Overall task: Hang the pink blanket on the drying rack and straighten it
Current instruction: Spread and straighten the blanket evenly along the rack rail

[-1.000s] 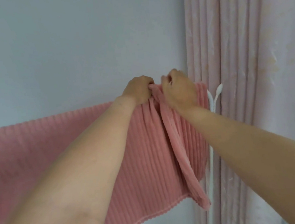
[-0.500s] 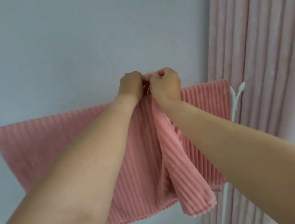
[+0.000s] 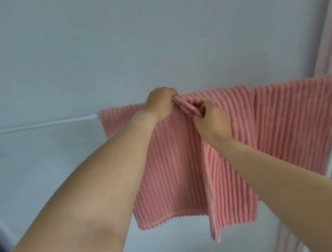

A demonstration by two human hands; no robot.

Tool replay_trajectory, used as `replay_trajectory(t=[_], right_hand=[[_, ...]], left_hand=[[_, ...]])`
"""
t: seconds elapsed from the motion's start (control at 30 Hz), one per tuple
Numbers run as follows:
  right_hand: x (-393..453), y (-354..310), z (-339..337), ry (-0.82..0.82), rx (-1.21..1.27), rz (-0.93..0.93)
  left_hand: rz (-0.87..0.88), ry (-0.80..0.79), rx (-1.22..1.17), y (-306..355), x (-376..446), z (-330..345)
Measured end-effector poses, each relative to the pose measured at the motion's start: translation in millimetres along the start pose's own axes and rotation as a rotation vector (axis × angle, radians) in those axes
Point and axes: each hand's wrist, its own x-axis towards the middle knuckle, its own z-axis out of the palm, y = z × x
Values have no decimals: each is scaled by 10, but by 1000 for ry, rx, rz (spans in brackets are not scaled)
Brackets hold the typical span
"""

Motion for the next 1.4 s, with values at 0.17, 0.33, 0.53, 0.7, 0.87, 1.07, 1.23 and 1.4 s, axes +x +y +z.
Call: replay_trajectory(t=[0.17, 0.33, 0.53, 0.7, 0.87, 1.07, 1.23, 1.4], right_hand=[[-73, -243, 182, 41, -64, -32], [3, -460, 404, 223, -211, -86], [252, -892, 558, 440, -161, 146], [441, -1483, 619, 450, -76, 281], [324, -1771, 848, 345, 95, 25], [85, -1533, 1104, 223, -177, 121], [-1, -1589, 1277, 128, -406, 188], [-25, -1559, 1289, 162, -406, 116]], left_hand=[[126, -146, 56, -307, 32, -212], [166, -134, -36, -816, 142, -277], [80, -318, -478, -1142, 282, -172], [100, -437, -452, -1352, 378, -244], [56, -466, -702, -1564, 348, -136], [0, -121, -875, -1579, 273, -175], [7, 417, -681, -1763, 205, -445], [223, 202, -294, -2129, 25, -535]])
